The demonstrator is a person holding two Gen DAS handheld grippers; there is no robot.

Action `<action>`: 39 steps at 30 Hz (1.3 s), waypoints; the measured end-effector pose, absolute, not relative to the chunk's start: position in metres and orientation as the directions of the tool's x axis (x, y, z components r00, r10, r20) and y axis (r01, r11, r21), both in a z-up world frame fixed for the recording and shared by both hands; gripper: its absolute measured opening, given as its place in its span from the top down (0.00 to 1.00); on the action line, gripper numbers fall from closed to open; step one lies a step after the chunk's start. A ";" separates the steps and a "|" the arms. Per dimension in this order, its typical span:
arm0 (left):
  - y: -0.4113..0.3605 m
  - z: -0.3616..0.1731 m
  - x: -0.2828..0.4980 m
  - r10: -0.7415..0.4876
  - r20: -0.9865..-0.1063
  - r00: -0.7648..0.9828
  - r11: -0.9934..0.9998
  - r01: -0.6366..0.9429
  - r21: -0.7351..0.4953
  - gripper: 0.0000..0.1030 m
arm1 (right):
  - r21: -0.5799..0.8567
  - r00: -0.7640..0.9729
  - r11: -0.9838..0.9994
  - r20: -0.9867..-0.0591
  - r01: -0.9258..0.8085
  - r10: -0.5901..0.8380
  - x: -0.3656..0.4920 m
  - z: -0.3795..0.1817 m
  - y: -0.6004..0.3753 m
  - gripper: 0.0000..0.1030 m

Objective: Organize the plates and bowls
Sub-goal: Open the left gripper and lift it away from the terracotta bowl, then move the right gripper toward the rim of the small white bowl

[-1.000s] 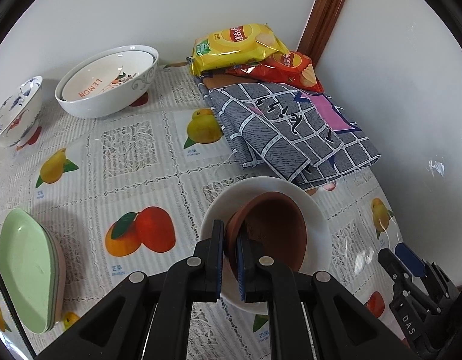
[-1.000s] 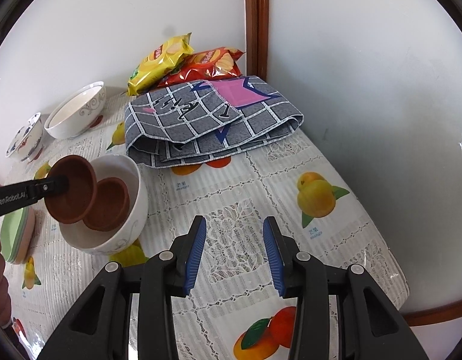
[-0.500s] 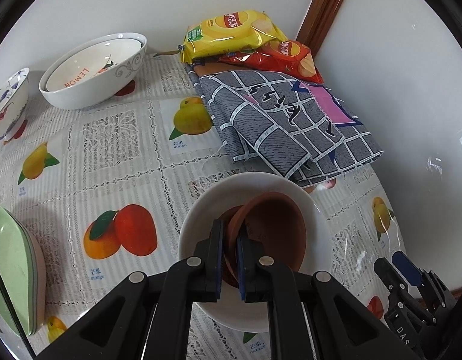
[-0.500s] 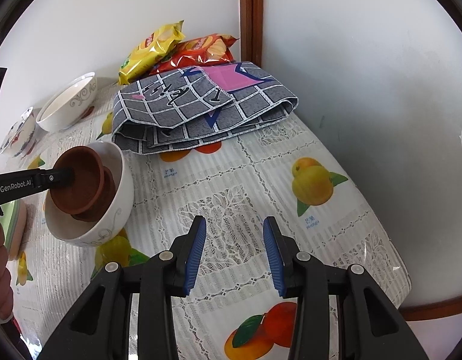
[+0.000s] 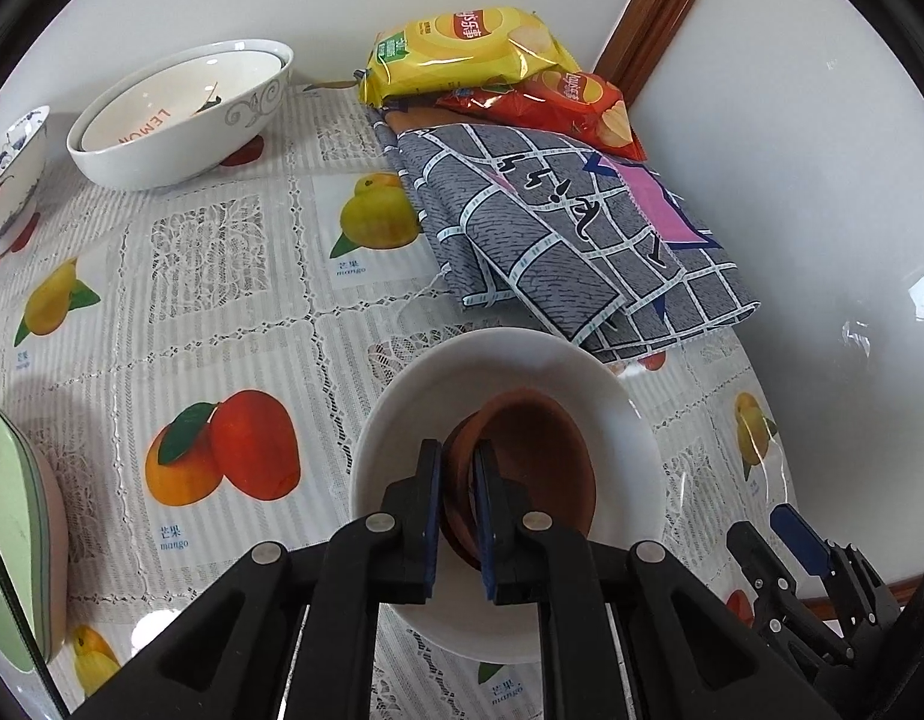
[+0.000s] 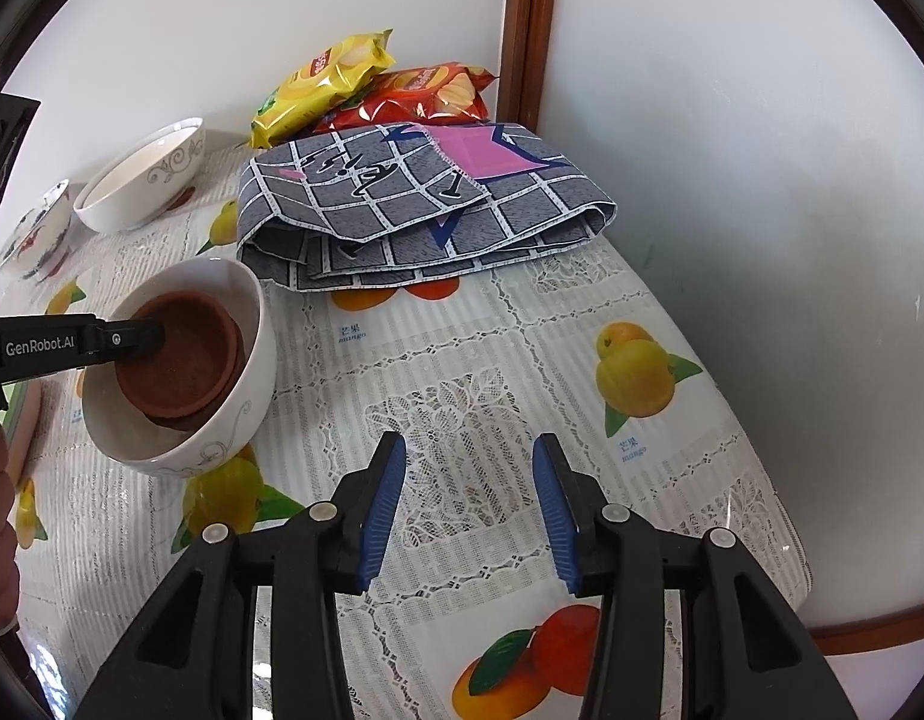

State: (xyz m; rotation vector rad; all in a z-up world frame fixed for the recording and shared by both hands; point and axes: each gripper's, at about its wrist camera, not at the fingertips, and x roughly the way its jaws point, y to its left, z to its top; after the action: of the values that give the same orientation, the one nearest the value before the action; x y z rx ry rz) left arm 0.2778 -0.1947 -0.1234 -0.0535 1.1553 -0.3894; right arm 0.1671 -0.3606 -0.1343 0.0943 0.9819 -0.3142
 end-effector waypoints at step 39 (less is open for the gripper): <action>-0.130 -0.027 0.180 -0.349 -0.773 0.530 0.929 0.301 -0.213 0.56 | 0.049 0.608 0.959 -0.782 0.279 -0.137 0.109 -0.067 -0.317 0.40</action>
State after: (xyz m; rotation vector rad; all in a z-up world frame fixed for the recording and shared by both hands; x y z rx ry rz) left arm 0.1799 -0.1304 -0.0271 -0.0553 0.9351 -0.3884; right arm 0.1092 -0.3170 -0.0673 0.1725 0.8860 -0.2421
